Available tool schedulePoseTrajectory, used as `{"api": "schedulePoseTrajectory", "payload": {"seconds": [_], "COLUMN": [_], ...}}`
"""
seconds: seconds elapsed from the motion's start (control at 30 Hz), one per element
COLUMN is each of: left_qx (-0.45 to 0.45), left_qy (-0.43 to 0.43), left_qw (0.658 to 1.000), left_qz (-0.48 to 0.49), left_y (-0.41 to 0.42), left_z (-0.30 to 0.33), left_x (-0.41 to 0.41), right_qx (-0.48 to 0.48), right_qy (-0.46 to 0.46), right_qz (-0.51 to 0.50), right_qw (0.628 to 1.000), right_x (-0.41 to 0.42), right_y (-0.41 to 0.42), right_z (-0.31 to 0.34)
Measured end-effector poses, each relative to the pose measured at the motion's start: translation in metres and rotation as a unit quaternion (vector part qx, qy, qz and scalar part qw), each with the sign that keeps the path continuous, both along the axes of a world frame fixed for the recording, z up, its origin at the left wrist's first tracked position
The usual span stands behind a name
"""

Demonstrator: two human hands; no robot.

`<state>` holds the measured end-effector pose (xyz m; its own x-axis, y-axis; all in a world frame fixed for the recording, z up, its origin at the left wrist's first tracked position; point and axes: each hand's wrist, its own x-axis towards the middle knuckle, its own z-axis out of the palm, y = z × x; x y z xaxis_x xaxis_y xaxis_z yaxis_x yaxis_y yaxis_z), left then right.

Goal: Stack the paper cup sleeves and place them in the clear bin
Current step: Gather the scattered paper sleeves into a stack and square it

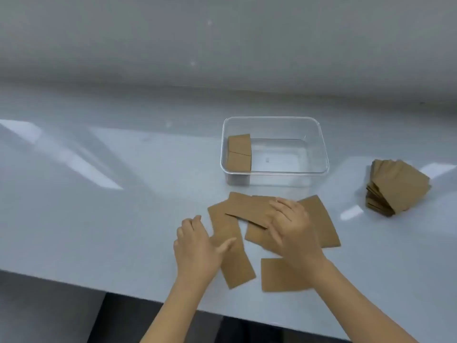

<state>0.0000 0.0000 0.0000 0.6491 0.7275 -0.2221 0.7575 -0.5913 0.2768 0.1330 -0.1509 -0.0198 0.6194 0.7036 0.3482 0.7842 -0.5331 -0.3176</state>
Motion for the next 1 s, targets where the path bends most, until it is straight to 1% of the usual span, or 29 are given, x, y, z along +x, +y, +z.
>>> {"api": "schedulePoseTrajectory", "payload": {"seconds": [0.07, 0.13, 0.2, 0.33, 0.4, 0.47, 0.53, 0.6, 0.67, 0.73, 0.8, 0.87, 0.93, 1.0], "left_qx": [-0.042, -0.082, -0.122, -0.158, -0.185, -0.210, -0.248, -0.302, -0.341, -0.369, -0.393, -0.404, -0.416, -0.433], "left_qy": [0.021, 0.025, 0.006, -0.023, -0.038, -0.050, -0.068, -0.089, -0.113, -0.151, -0.188, -0.204, -0.203, -0.206], "left_qw": [0.999, 0.995, 0.991, 0.983, 0.978, 0.972, 0.961, 0.940, 0.920, 0.896, 0.869, 0.856, 0.847, 0.836], "left_qz": [0.027, 0.045, 0.064, 0.087, 0.091, 0.091, 0.105, 0.130, 0.159, 0.196, 0.232, 0.251, 0.260, 0.268], "left_y": [0.000, 0.000, -0.001, 0.002, 0.003, 0.006, 0.012, 0.020, 0.028, 0.037, 0.046, 0.054, 0.058, 0.059], "left_z": [-0.006, -0.012, -0.012, -0.011, -0.012, -0.013, -0.013, -0.011, -0.008, -0.005, -0.002, 0.000, -0.002, -0.005], "left_x": [0.003, 0.005, 0.009, 0.011, 0.009, 0.006, 0.004, 0.004, 0.003, 0.003, 0.006, 0.012, 0.021, 0.032], "right_qx": [-0.004, -0.049, -0.092, -0.164, -0.171, -0.179, -0.196, -0.212, -0.222, -0.211, -0.176, -0.132, -0.076, -0.021], "right_qy": [0.036, 0.099, 0.132, 0.152, 0.169, 0.206, 0.235, 0.260, 0.265, 0.265, 0.289, 0.326, 0.373, 0.441], "right_qz": [-0.018, -0.029, -0.031, -0.053, -0.066, -0.077, -0.086, -0.097, -0.104, -0.099, -0.100, -0.107, -0.128, -0.155], "right_qw": [0.999, 0.993, 0.986, 0.973, 0.969, 0.959, 0.948, 0.937, 0.933, 0.936, 0.936, 0.930, 0.916, 0.884], "right_x": [0.005, 0.007, 0.008, 0.011, 0.011, 0.013, 0.015, 0.019, 0.022, 0.025, 0.026, 0.027, 0.028, 0.028], "right_y": [0.011, 0.022, 0.031, 0.044, 0.048, 0.051, 0.054, 0.057, 0.060, 0.060, 0.057, 0.048, 0.038, 0.028], "right_z": [-0.008, -0.011, -0.012, -0.007, -0.006, -0.005, -0.003, 0.001, 0.004, 0.008, 0.014, 0.019, 0.023, 0.024]}}
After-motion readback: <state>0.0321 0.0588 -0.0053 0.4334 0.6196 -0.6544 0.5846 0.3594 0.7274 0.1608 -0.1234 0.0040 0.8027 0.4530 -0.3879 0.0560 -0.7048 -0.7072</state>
